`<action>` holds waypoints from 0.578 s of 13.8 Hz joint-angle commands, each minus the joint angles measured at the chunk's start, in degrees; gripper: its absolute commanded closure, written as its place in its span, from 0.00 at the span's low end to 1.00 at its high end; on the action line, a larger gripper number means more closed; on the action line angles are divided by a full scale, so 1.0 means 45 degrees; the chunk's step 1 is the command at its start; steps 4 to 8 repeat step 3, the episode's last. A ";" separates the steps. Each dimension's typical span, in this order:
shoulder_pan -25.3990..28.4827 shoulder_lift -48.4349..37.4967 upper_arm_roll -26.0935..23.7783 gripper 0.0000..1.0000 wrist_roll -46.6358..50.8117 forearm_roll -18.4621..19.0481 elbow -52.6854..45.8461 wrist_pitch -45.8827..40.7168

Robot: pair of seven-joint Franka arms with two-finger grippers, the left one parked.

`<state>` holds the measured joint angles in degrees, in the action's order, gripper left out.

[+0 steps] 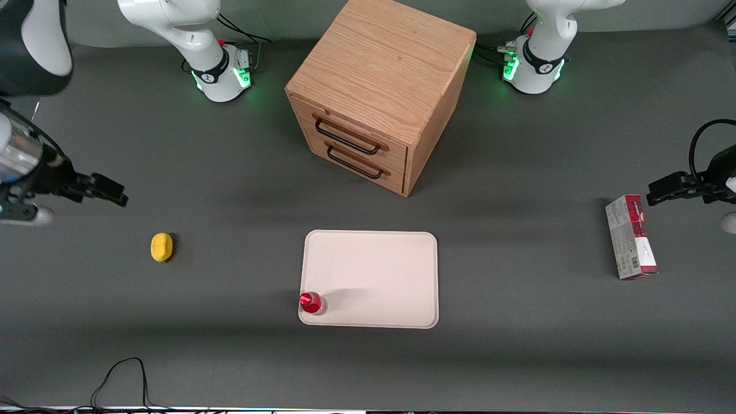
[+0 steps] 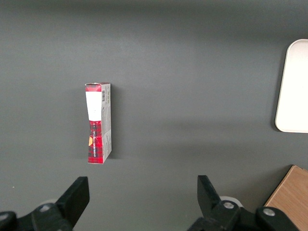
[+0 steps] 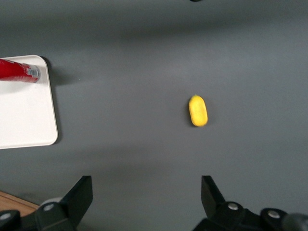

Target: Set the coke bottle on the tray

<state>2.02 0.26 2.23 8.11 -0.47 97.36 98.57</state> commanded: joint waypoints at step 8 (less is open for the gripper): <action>0.0195 -0.0819 0.0129 0.00 -0.0220 -0.0364 0.1022 0.0284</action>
